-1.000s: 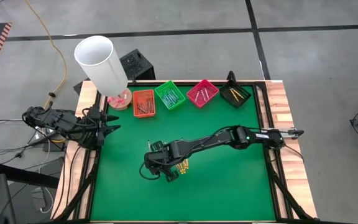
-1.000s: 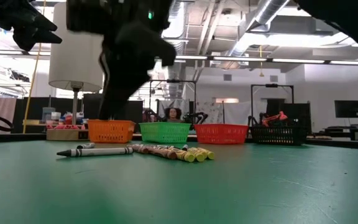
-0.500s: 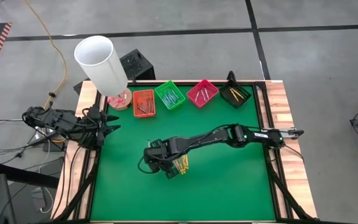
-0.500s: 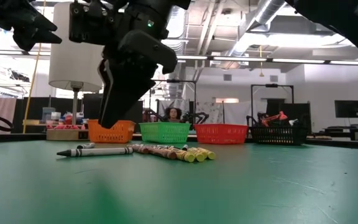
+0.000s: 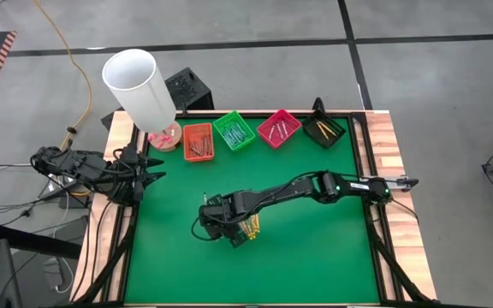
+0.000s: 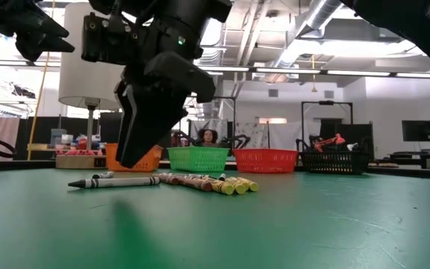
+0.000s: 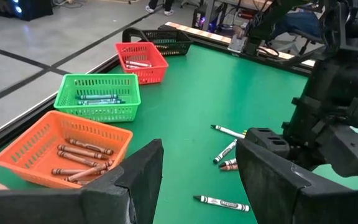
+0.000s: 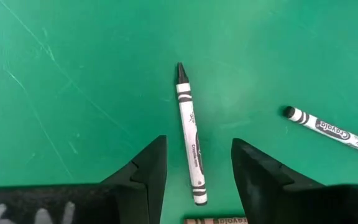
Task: Sort crayons
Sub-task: Put the black crayon into the red bin
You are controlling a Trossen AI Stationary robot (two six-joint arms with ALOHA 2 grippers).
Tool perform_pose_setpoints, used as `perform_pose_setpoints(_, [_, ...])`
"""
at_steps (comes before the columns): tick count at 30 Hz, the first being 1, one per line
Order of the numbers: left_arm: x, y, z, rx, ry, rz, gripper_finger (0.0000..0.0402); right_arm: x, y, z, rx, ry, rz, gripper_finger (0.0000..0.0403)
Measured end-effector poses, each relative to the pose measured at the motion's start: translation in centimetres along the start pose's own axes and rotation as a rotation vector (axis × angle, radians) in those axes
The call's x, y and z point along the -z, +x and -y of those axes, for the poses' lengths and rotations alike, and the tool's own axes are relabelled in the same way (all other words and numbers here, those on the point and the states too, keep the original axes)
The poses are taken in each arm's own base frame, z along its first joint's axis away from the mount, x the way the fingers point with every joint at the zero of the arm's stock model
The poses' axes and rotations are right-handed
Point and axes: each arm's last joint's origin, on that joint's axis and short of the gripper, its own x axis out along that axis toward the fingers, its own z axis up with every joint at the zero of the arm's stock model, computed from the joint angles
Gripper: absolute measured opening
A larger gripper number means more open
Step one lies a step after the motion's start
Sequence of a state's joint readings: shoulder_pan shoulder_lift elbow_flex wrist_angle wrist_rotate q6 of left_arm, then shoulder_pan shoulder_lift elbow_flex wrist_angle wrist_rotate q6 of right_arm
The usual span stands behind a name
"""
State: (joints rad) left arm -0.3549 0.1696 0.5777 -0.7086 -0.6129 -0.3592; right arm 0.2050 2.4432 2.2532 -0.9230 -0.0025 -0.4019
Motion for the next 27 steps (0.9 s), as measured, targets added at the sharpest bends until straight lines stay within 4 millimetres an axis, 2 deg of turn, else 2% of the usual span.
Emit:
perform_pose_setpoints(20, [0.0, 0.0, 0.0, -0.001, 0.0, 0.0, 0.0192, 0.4, 0.0, 0.4, -0.004, 0.006, -0.02, 0.0172])
perform_pose_setpoints(27, [0.0, 0.0, 0.0, 0.0, 0.0, 0.0, 0.0192, 1.0, 2.0, 0.2, -0.023, -0.004, -0.066, 0.0171])
